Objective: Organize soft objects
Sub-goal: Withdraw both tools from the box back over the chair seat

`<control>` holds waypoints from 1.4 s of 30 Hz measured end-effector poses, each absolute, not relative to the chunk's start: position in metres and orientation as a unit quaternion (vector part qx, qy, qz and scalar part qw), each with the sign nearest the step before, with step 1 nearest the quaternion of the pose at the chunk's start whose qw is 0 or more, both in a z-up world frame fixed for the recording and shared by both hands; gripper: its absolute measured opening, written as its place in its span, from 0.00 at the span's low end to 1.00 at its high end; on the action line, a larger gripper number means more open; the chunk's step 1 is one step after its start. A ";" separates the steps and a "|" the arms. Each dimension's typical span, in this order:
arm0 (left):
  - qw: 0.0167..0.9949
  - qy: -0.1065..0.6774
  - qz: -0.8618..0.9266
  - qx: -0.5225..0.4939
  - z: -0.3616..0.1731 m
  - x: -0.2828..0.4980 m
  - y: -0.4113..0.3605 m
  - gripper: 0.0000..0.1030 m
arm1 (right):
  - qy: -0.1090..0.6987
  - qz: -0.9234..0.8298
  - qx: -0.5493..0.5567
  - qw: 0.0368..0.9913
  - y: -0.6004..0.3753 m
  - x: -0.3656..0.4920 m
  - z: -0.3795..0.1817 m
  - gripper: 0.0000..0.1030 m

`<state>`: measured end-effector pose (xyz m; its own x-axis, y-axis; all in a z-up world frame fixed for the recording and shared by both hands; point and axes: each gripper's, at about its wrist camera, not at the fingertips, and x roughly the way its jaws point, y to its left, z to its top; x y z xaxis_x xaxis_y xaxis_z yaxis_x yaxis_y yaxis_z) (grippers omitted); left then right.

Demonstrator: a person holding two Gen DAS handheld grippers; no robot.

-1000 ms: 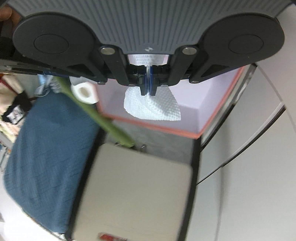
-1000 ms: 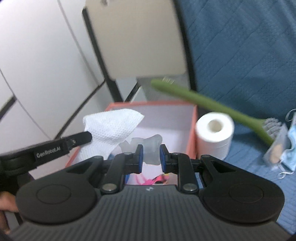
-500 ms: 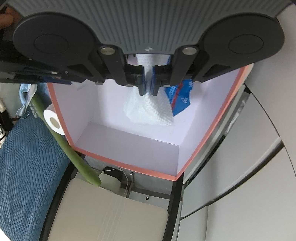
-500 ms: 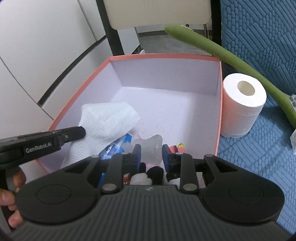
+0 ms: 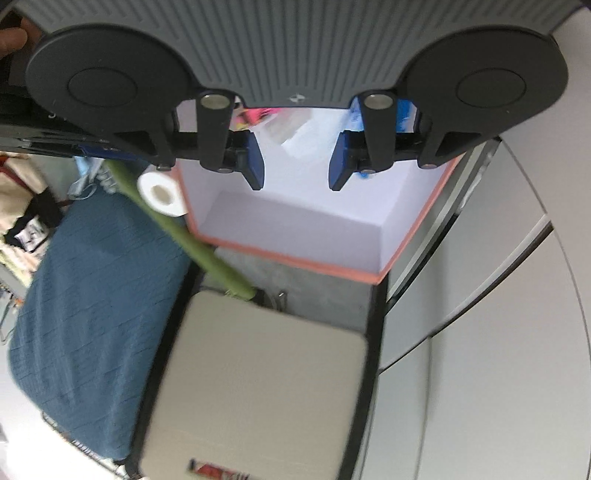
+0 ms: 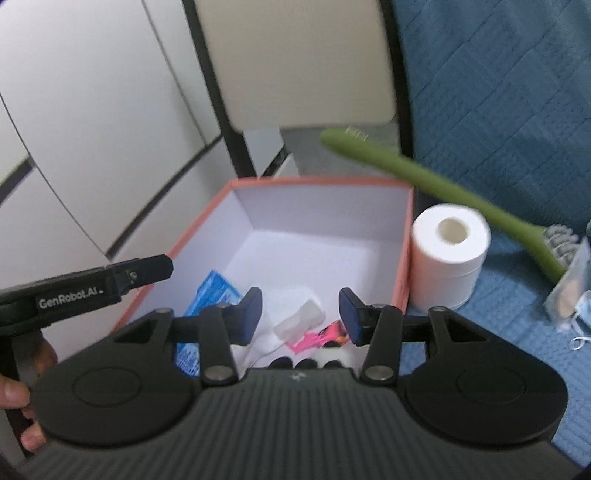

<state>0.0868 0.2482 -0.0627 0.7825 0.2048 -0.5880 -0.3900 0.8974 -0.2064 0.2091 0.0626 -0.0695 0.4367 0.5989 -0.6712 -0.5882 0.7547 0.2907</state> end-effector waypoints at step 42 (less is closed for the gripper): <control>0.948 0.301 0.016 -0.106 -0.093 0.138 -0.005 0.43 | 0.321 0.175 0.050 0.930 -0.192 0.180 -0.065 0.48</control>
